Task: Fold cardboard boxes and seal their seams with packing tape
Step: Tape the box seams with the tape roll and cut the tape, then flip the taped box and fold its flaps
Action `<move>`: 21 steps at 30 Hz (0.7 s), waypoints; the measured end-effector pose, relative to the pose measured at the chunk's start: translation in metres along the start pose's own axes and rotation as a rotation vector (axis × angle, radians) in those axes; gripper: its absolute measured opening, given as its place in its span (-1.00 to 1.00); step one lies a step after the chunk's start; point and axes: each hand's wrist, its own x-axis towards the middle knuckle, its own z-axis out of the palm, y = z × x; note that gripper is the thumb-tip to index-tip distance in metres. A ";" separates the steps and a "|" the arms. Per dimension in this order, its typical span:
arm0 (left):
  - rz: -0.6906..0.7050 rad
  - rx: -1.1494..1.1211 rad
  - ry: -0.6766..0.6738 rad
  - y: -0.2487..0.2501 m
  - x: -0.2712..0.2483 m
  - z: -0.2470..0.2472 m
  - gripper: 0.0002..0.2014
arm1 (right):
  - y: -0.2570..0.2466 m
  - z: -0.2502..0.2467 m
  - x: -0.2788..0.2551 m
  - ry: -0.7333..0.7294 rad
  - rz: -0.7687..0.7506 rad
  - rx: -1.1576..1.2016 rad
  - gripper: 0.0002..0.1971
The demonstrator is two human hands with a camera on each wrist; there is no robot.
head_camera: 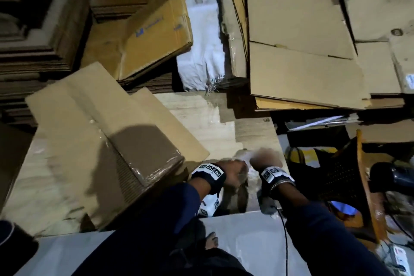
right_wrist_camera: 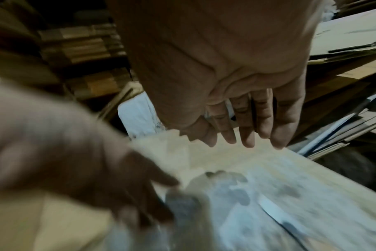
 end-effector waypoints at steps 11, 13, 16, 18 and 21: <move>-0.065 -0.001 0.228 -0.010 -0.043 -0.046 -0.36 | -0.063 -0.045 -0.028 0.047 -0.268 0.237 -0.64; -0.070 0.015 0.290 -0.010 -0.060 -0.070 -0.47 | -0.076 -0.052 -0.039 0.041 -0.309 0.288 -0.65; -0.083 0.047 0.370 -0.008 -0.094 -0.109 -0.55 | -0.103 -0.069 -0.054 0.056 -0.391 0.312 -0.67; -0.084 0.080 0.428 -0.016 -0.124 -0.133 -0.59 | -0.130 -0.082 -0.068 0.068 -0.430 0.354 -0.71; -0.140 0.083 0.521 -0.056 -0.176 -0.155 -0.49 | -0.181 -0.091 -0.091 0.063 -0.509 0.433 -0.76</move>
